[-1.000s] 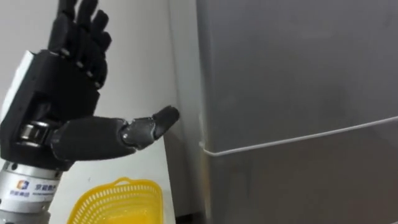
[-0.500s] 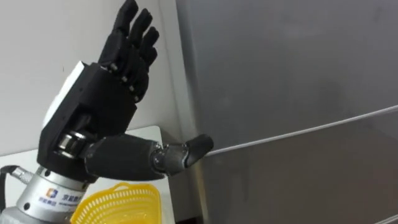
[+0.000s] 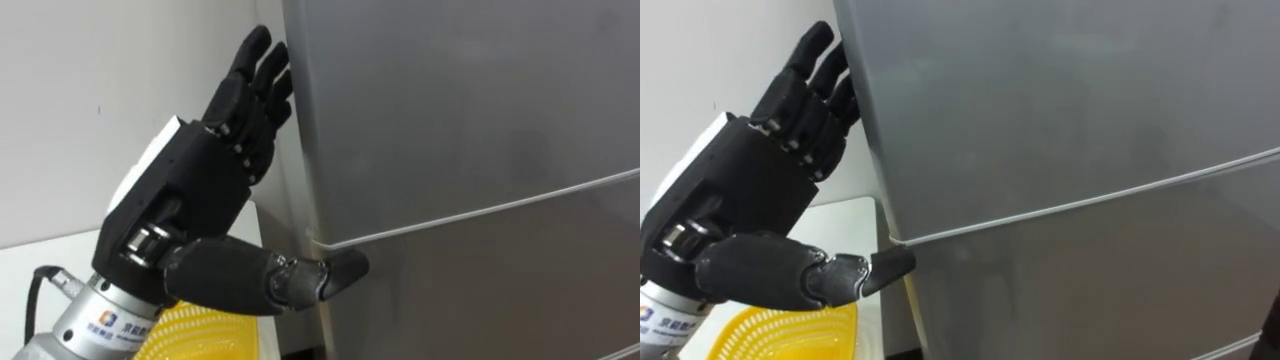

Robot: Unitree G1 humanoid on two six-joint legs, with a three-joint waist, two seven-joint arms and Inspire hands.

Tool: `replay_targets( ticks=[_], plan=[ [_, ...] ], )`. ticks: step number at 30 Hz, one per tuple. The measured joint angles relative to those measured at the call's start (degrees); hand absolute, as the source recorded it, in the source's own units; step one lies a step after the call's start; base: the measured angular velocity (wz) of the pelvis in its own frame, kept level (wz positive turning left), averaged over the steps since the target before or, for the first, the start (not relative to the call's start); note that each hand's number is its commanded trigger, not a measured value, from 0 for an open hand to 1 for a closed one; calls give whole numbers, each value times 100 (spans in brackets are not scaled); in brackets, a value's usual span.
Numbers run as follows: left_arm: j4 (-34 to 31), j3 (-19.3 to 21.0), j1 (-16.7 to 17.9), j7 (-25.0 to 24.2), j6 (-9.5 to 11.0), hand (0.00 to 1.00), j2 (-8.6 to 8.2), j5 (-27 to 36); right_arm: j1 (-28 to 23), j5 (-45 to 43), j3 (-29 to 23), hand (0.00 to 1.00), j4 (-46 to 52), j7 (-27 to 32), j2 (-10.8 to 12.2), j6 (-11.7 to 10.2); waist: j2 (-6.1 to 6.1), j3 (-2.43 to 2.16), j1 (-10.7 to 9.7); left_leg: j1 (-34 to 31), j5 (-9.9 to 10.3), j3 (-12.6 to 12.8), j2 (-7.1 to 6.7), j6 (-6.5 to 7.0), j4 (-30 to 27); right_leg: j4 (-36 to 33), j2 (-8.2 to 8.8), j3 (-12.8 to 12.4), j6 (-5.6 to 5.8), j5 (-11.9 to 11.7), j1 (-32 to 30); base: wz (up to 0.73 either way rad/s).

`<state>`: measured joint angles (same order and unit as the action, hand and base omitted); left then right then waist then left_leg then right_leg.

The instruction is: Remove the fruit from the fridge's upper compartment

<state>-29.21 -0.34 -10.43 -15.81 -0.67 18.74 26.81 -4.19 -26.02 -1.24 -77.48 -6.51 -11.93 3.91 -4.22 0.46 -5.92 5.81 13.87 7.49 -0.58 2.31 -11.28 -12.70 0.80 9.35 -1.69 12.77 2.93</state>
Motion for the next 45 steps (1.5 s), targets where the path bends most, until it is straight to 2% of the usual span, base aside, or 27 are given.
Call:
replay_targets(
  ticks=[9, 13, 18, 21, 22, 23, 24, 29, 30, 32, 33, 35, 42, 45],
  plan=[
    [7, -18, 0, -117, -55, 0, -3, 0, 37, 25, 3, 0, 141, 6, -5, -3, -2, -1, -5, -7, 0, 1, 1, 0, 0, -2, -1, 14, 0, 0, 17, 0],
    [262, -131, 2, -141, -94, 0, -30, -7, 122, 79, 10, 0, 139, 17, -12, -8, 0, 0, -12, 0, 0, -10, 3, 0, 0, 0, -1, 18, -1, -1, 24, 0],
    [357, -255, 2, -279, -201, 0, -42, -9, 147, 76, 15, 0, 135, 6, -15, -1, 30, 20, -18, -15, 0, -11, 3, 0, 1, 3, -1, 19, -1, -1, 28, 0],
    [357, -258, 2, -347, -205, 0, -41, -10, 144, 75, 13, 0, 135, -12, -18, 94, 41, 27, -11, -16, 0, -14, 2, 0, 1, 7, -1, 7, -1, -1, 16, 0],
    [357, -258, 2, -359, -214, 55, -41, -10, 145, 73, 12, 0, 135, -31, -21, 118, 41, 27, -9, -15, 0, -14, 1, 0, 1, 10, -1, 7, 0, 0, 11, 0],
    [357, -258, 2, -375, -237, 85, -41, -9, 144, 74, 13, 0, 135, -52, -26, 120, 41, 27, -6, -18, 0, -13, 1, 0, 1, 12, -1, 5, 0, 0, 1, 0],
    [356, -258, 2, -397, -267, 100, -42, -9, 145, 77, 12, 0, 135, -55, -27, 122, 41, 27, -7, -21, 0, -13, 1, 0, 0, 16, -1, 5, 0, 0, -1, 0],
    [357, -125, 2, -412, -331, 100, -49, -9, 144, 77, 12, 0, 140, -54, -29, 160, 41, 22, 6, -23, 0, -13, 1, 0, -1, 16, -1, 12, -1, -1, 3, 0],
    [358, -26, 2, -346, -366, 85, -68, -9, 147, 77, 13, 0, 141, -54, -29, 199, 45, 18, 9, -23, 0, -13, 1, 0, -1, 16, 0, 18, 0, -1, 6, 0],
    [359, 80, 2, -313, -416, 20, -92, -7, 151, 77, 14, 0, 142, -53, -29, 242, 43, 6, 9, -22, 0, -14, 1, 0, -2, 14, 1, 24, 0, -1, 7, 0],
    [359, 130, 2, -312, -418, 0, -113, -4, 149, 77, 15, 0, 141, -52, -28, 253, 50, 0, 9, -20, 0, -14, 1, 0, -2, 12, 1, 27, 0, -1, 8, 0],
    [359, 116, 2, -363, -419, 0, -129, 5, 149, 76, 15, 0, 141, -46, -28, 261, 43, -24, 9, -18, 0, -15, 1, 0, -2, 9, 1, 29, 0, -1, 9, 0],
    [358, -136, 2, -539, -444, 0, -147, -30, 253, -28, 185, 0, 176, -134, -48, 317, 85, -20, 2, -19, 0, -15, 1, 0, -4, 8, 1, 23, 6, -18, 9, 0],
    [358, -238, 2, -630, -492, 0, -147, -43, 252, -33, 224, 0, 197, -226, -50, 318, 65, -33, 1, -20, 0, -12, 1, 0, -7, 14, 2, 14, 6, -18, 3, 0]
  ],
)
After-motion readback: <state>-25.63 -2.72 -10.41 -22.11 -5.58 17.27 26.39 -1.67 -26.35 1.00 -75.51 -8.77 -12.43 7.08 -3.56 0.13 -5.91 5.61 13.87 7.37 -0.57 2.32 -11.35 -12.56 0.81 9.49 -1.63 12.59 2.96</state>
